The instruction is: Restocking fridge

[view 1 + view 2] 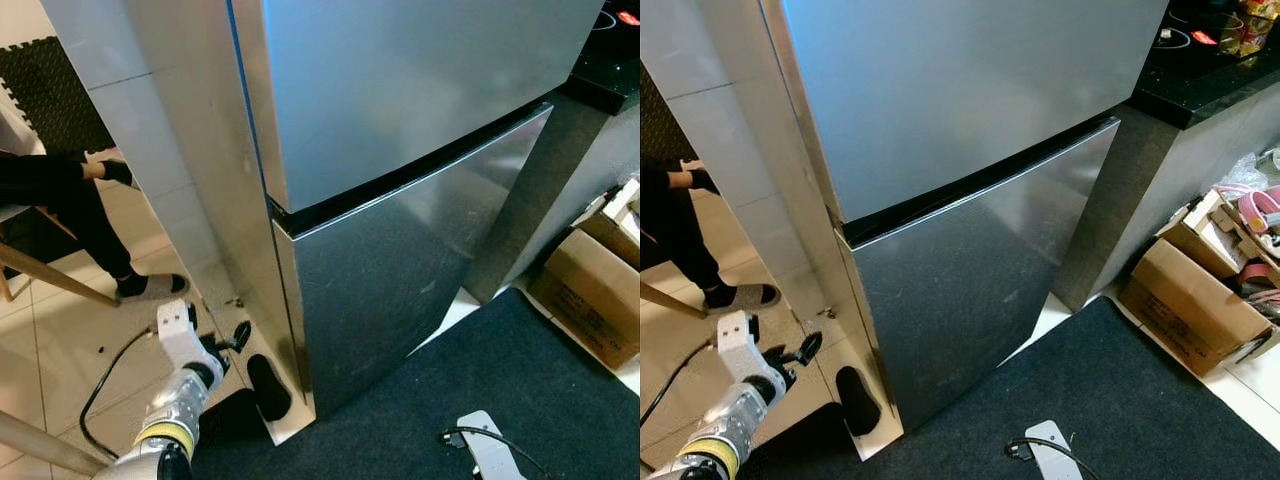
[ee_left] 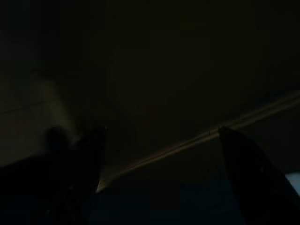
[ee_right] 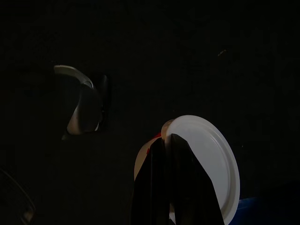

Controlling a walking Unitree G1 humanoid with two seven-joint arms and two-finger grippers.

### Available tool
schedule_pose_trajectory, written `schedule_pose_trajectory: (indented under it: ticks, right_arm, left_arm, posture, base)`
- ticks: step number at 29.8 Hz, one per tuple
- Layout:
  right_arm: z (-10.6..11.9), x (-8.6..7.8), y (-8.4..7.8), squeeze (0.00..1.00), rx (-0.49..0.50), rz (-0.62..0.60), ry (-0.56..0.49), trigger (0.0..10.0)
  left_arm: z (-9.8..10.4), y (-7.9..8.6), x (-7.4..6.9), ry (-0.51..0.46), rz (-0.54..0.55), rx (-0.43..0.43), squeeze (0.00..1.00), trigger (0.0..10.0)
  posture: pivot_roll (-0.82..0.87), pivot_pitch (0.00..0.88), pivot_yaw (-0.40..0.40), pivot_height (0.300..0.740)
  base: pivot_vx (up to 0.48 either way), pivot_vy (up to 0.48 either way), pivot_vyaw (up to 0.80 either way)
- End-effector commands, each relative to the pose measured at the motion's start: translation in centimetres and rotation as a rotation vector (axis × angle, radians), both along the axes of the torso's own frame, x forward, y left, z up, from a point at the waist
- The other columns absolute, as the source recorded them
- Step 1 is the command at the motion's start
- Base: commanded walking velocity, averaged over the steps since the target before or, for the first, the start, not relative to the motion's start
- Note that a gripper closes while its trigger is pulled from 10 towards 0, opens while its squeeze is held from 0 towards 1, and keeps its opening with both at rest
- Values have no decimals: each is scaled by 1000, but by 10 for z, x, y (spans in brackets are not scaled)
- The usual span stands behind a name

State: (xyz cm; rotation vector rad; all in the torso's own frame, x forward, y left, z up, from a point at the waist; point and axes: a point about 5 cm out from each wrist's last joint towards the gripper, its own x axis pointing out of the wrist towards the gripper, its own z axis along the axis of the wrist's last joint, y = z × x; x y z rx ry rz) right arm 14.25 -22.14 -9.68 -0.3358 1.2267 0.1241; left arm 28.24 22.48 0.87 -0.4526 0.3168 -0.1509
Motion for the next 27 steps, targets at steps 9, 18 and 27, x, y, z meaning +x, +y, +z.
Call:
schedule_pose_trajectory:
  ticks: [9,18,27]
  right_arm:
    - [-1,-3,1,0,8,-5,-1,10000]
    - [-1,-2,1,0,13,-1,-3,10000]
    - [0,1,0,0,11,0,-9,10000]
  left_arm:
    - [33,-32,14,-232,-452,-103,0,10000]
    - [69,-50,31,-406,-681,-21,0,10000]
    - [109,-69,51,-589,-662,59,0,10000]
  posture:
    - [-9,0,22,740]
    - [-11,0,21,740]
    - [-12,0,20,740]
  base:
    - [0,0,0]
    - [0,0,0]
    - [0,0,0]
